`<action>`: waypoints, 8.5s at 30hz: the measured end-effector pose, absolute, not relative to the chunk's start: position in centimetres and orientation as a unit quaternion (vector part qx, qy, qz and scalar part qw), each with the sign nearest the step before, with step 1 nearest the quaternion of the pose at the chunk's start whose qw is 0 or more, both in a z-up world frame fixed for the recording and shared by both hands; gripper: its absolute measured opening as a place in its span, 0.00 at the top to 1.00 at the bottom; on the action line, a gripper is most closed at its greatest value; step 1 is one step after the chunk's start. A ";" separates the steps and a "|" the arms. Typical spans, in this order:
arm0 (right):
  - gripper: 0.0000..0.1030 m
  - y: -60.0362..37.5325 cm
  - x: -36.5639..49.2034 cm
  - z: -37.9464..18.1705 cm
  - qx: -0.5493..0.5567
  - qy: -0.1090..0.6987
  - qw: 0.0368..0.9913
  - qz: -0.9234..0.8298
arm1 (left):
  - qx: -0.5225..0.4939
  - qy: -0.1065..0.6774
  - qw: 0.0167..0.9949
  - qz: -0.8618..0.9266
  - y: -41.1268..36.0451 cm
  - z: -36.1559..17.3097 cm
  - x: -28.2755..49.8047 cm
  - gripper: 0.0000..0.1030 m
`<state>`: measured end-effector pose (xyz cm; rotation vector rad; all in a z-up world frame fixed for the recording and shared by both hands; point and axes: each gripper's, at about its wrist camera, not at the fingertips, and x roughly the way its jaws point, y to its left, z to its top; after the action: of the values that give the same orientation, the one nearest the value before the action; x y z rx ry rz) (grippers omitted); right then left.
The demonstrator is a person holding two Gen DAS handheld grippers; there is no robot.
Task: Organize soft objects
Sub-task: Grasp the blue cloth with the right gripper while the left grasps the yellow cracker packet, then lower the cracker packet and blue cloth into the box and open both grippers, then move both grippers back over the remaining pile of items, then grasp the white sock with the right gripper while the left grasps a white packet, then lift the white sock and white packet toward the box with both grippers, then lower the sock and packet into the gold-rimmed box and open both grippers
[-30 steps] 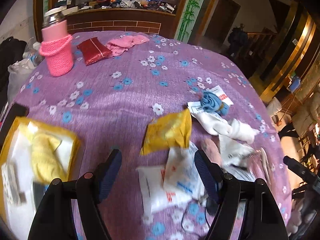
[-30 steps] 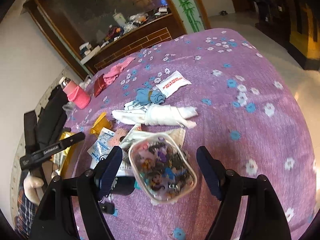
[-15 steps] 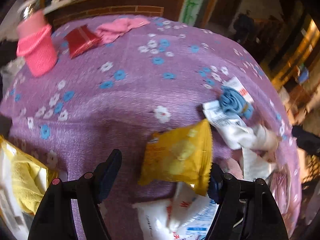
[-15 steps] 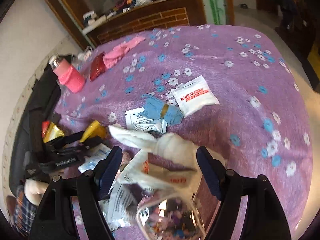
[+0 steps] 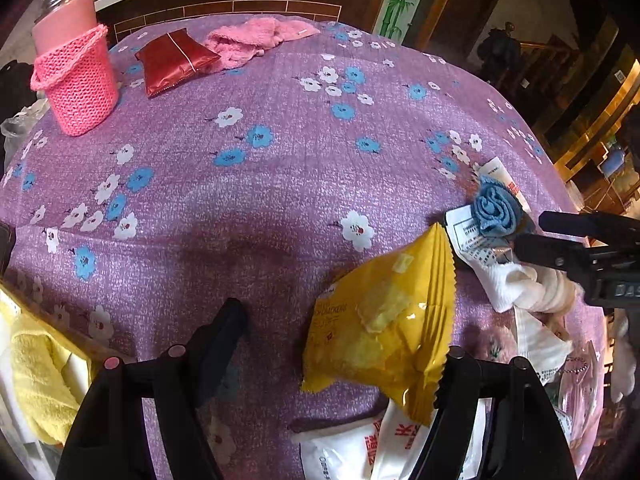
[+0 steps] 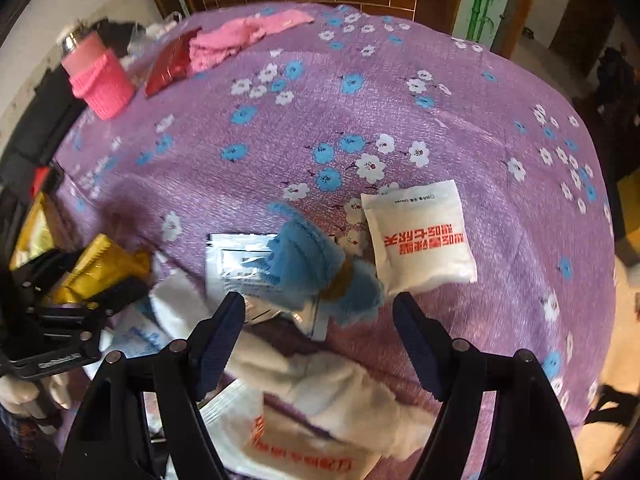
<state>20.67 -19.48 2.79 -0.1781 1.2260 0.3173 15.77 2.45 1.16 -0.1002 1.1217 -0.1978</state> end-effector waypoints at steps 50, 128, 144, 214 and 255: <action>0.82 6.4 -1.1 7.0 -0.044 0.538 0.750 0.383 | -0.197 0.465 0.862 0.045 29.0 2.4 -5.2 0.49; 0.20 -30.8 -6.5 7.1 0.183 0.373 0.903 0.109 | 0.060 0.486 0.863 -0.122 0.1 0.0 -6.7 0.01; 0.20 -30.9 4.1 7.5 0.168 0.392 0.899 0.102 | -0.024 0.444 0.886 -0.130 2.4 6.0 0.4 0.08; 0.73 -19.7 0.6 12.9 0.017 0.441 0.863 0.246 | -0.097 0.376 0.900 -0.198 9.1 11.9 -2.5 0.91; 0.73 -4.8 -3.6 9.3 0.078 0.477 0.780 0.397 | -0.123 0.408 0.904 -0.005 23.1 6.9 -10.3 0.66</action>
<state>-3.62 -4.80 9.31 0.1681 1.0314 0.8574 -10.27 23.05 6.87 -0.2542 0.8439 -0.0108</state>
